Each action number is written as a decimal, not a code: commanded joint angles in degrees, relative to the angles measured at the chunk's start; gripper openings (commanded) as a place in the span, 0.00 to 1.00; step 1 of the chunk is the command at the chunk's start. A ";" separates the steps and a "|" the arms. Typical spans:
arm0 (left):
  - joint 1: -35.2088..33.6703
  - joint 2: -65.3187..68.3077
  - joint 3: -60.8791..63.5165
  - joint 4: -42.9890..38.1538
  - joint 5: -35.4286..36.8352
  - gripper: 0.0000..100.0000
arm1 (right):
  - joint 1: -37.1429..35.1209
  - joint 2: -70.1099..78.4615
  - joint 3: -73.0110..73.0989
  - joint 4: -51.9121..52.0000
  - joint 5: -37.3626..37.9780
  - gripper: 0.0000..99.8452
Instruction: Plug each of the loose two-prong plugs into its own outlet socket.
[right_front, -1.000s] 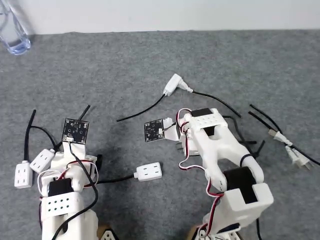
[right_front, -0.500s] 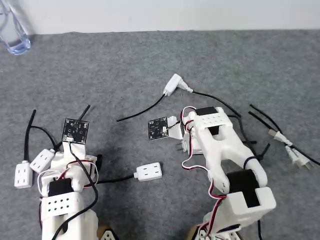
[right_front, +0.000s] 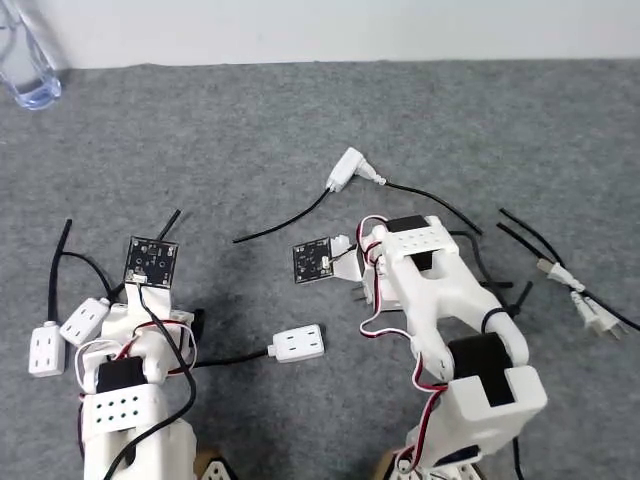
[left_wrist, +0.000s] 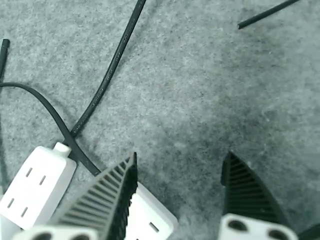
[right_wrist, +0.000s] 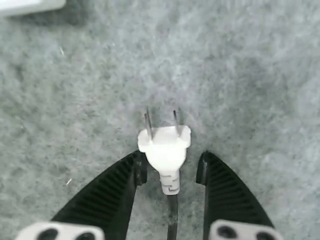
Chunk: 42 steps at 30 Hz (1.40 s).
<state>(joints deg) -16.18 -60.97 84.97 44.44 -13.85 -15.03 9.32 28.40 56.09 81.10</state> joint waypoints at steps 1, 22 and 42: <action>0.18 -0.88 -0.22 -1.23 0.62 0.25 | -1.80 -0.22 -0.88 0.84 0.18 0.18; 0.18 -0.88 -0.22 -1.23 0.62 0.25 | -1.80 -5.41 -0.53 4.62 -0.70 0.18; 0.18 -0.88 -0.22 -1.23 0.62 0.25 | -1.54 0.04 -1.14 0.57 -0.88 0.01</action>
<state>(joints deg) -16.18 -60.97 84.97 44.44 -13.85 -16.44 9.76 27.16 56.35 80.66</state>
